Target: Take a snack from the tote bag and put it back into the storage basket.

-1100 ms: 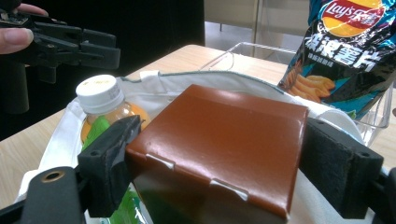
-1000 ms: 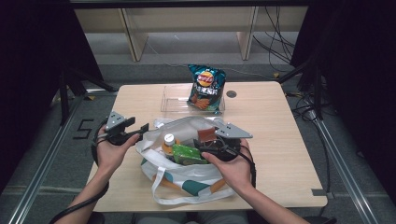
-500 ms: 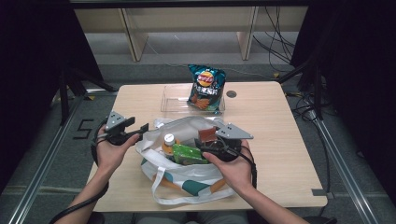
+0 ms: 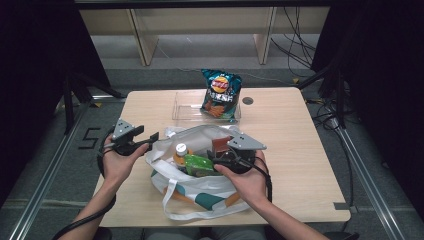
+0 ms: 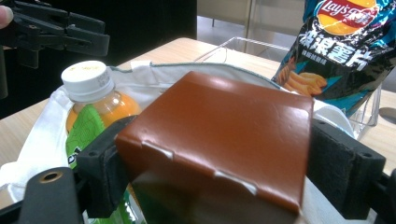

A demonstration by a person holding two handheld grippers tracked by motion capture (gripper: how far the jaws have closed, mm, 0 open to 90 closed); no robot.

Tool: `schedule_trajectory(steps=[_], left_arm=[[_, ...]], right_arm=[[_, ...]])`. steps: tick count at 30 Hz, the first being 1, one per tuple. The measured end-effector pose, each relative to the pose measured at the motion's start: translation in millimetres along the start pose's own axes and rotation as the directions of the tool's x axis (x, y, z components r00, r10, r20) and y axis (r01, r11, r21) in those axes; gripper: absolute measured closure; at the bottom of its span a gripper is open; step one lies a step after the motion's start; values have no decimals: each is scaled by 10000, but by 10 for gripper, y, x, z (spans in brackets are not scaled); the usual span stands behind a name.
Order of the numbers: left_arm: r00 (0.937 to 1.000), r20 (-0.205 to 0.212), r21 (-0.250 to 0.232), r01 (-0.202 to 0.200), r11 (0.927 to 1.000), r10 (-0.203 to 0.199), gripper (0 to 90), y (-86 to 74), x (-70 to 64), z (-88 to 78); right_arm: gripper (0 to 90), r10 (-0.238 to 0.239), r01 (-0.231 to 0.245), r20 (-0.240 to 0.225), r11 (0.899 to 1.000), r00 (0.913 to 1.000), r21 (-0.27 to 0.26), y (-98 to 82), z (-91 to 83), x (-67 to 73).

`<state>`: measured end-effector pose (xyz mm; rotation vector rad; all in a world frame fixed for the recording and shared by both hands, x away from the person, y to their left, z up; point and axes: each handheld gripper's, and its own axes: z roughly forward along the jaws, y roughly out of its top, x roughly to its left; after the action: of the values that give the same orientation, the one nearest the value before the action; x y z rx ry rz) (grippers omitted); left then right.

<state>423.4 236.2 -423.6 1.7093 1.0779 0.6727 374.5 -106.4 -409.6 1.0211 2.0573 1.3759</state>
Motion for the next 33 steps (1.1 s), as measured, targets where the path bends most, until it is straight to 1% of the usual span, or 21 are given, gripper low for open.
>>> schedule_trajectory(steps=[1,3,5,8,13,15,17,18,19,20,22,23,24,25,27,28,29,30,31,32,33], left_arm=[[10000,-1,-1,9,10000,-9,349,0,0,0],[10000,-2,-7,19,10000,-19,349,-1,-3,1],[10000,24,22,2,10000,-2,349,-5,-4,7],[10000,29,26,30,10000,-30,348,-7,-7,11],[10000,-1,-1,4,10000,-4,348,1,5,-5],[10000,-5,7,42,10000,-42,347,2,8,-6],[10000,2,1,28,10000,-28,346,1,8,-6],[10000,-1,7,27,10000,-27,346,0,8,-7],[10000,-2,6,44,10000,-44,347,1,9,-7],[10000,-2,-7,36,10000,-36,346,2,11,-9],[10000,-15,-38,38,10000,-38,346,6,12,-11],[10000,-14,-62,62,10000,-62,346,8,12,-12],[10000,-15,-71,73,9999,-73,346,10,12,-14],[10000,-20,-86,63,9999,-63,346,12,13,-16],[10000,-9,-113,38,9999,-38,346,15,16,-19],[10000,-16,-115,51,9999,-52,346,15,17,-20],[10000,-40,-114,45,9999,-45,346,15,18,-22],[10000,-42,-113,53,9999,-53,346,15,18,-23],[10000,-34,-108,53,9999,-54,346,14,19,-22],[10000,-23,-99,55,9999,-55,346,12,19,-20],[10000,-22,-96,60,9999,-60,346,11,18,-19]], right_arm=[[174,-10,9,-80,10000,10000,-80,3,13,1],[182,26,-26,8,10000,10000,-87,10,17,15],[190,-127,128,126,9999,9998,-73,17,8,5],[205,30,-30,85,10000,10000,-33,4,6,19],[227,-246,247,95,9996,9997,-120,-3,-10,3],[230,-33,35,143,9999,9999,-142,-7,-16,4],[232,-257,260,232,9996,9994,-128,-1,-31,-18],[234,101,-98,290,9999,9995,-111,-2,-34,-6],[237,2,3,350,9999,9994,-127,4,-40,-20],[242,95,-91,335,9999,9994,-134,7,-42,-23],[256,-75,84,442,9997,9990,-209,14,-45,-39],[258,-293,300,403,9994,9988,-147,19,-49,-55],[260,-278,286,367,9994,9989,-201,17,-42,-58],[262,-100,103,243,9998,9997,-155,14,-39,-48],[268,-240,244,229,9996,9994,-167,19,-41,-59],[269,-49,51,157,9999,9999,-151,17,-39,-54],[271,-52,54,67,9997,10000,-248,14,-33,-62],[277,77,-75,71,9996,9999,-285,10,-32,-49],[389,-152,150,-92,9997,9998,-215,16,-33,-71],[386,6,-19,-336,9992,9994,-407,17,-40,-67],[386,-221,213,-290,9994,9993,-280,28,-50,-73]])
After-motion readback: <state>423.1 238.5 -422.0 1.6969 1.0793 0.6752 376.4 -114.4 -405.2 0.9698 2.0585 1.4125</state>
